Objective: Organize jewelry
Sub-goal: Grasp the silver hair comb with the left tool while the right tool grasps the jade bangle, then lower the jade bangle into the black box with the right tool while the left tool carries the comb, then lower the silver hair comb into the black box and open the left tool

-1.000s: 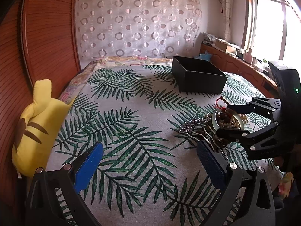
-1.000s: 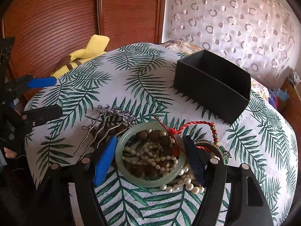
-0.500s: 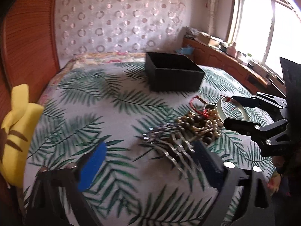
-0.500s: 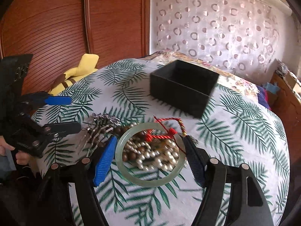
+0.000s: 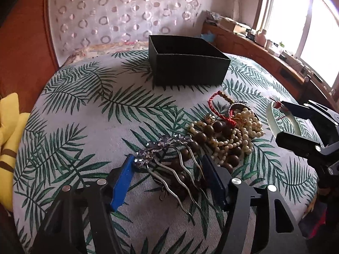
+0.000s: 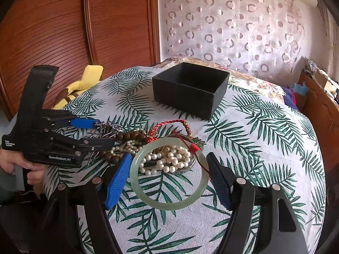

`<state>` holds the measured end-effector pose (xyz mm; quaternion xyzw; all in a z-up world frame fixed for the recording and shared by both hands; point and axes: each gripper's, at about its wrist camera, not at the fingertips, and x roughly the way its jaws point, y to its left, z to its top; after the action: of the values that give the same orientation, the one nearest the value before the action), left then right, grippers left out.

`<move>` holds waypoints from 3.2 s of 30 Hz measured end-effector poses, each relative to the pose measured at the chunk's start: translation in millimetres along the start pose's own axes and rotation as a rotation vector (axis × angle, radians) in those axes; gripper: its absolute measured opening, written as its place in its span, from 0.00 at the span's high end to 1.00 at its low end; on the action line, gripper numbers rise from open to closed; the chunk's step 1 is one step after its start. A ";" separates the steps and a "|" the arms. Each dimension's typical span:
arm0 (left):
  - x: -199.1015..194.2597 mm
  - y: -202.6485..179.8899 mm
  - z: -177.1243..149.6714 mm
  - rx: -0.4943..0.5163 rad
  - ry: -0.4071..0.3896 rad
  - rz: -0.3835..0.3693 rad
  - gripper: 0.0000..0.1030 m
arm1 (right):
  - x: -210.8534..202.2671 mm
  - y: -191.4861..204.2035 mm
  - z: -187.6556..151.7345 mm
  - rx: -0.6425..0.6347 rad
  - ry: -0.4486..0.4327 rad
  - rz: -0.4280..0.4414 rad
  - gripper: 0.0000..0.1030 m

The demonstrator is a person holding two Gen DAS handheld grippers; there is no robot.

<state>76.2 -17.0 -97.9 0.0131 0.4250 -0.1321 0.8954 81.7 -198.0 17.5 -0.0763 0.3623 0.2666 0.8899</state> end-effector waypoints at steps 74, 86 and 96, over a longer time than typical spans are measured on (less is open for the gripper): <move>-5.4 28.3 143.3 0.053 -0.256 0.036 0.45 | 108.9 -58.6 118.2 -0.059 -0.029 -0.006 0.27; 41.7 4.8 168.6 0.076 -0.204 0.025 0.45 | 49.0 -82.9 84.8 0.027 -0.091 -0.033 0.27; 72.4 -10.7 187.1 0.093 -0.167 0.046 0.45 | 29.6 -86.2 54.6 0.070 -0.103 -0.034 0.27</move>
<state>259.0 -69.0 -32.9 0.0534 0.3417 -0.1320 0.9289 178.0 -240.5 31.9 -0.0372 0.3237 0.2422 0.9139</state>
